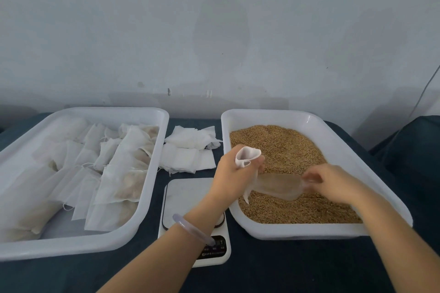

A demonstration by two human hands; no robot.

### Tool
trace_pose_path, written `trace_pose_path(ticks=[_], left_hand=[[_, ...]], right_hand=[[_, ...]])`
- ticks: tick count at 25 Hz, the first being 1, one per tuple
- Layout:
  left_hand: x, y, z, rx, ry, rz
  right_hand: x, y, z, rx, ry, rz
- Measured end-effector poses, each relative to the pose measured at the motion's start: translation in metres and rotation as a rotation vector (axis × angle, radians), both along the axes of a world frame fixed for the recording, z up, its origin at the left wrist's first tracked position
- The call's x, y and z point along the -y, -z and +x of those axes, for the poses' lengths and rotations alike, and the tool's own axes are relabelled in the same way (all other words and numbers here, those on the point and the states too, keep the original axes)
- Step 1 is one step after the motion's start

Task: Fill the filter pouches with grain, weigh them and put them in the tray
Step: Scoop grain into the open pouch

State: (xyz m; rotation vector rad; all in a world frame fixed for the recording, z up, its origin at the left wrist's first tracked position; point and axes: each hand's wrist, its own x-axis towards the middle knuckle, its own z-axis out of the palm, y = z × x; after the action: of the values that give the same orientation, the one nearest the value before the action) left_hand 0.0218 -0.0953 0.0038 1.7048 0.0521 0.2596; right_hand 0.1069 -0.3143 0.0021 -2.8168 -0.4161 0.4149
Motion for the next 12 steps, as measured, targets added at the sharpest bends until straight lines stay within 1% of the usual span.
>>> trace_pose_path(ticks=[2, 3, 4, 5, 6, 7, 8, 9, 10, 12], left_hand=[[-0.013, -0.006, -0.007, 0.026, 0.066, -0.006], [-0.021, -0.010, -0.010, 0.036, 0.111, 0.024], [-0.032, -0.015, -0.013, 0.053, 0.168, 0.065], [-0.042, -0.021, -0.017, 0.066, 0.232, 0.104], [-0.051, -0.026, -0.020, 0.068, 0.290, 0.138], [-0.060, -0.032, -0.022, 0.064, 0.335, 0.173], [-0.068, -0.036, -0.023, 0.056, 0.371, 0.208], [-0.076, -0.040, -0.025, 0.042, 0.417, 0.229], [-0.083, -0.044, -0.027, 0.029, 0.475, 0.246], [-0.097, -0.047, -0.031, -0.002, 0.542, 0.292]], right_hand=[[-0.010, 0.002, -0.002, 0.017, -0.034, -0.071], [-0.017, -0.001, -0.005, 0.062, -0.051, -0.027], [-0.028, -0.007, -0.010, 0.118, -0.069, 0.108], [-0.042, -0.016, -0.018, 0.148, -0.095, 0.299], [-0.057, -0.027, -0.027, 0.119, -0.153, 0.491], [-0.073, -0.037, -0.038, 0.038, -0.259, 0.633], [-0.091, -0.043, -0.048, -0.066, -0.388, 0.701], [-0.108, -0.047, -0.057, -0.149, -0.505, 0.702], [-0.124, -0.047, -0.062, -0.180, -0.594, 0.690], [-0.151, -0.041, -0.066, -0.138, -0.635, 0.707]])
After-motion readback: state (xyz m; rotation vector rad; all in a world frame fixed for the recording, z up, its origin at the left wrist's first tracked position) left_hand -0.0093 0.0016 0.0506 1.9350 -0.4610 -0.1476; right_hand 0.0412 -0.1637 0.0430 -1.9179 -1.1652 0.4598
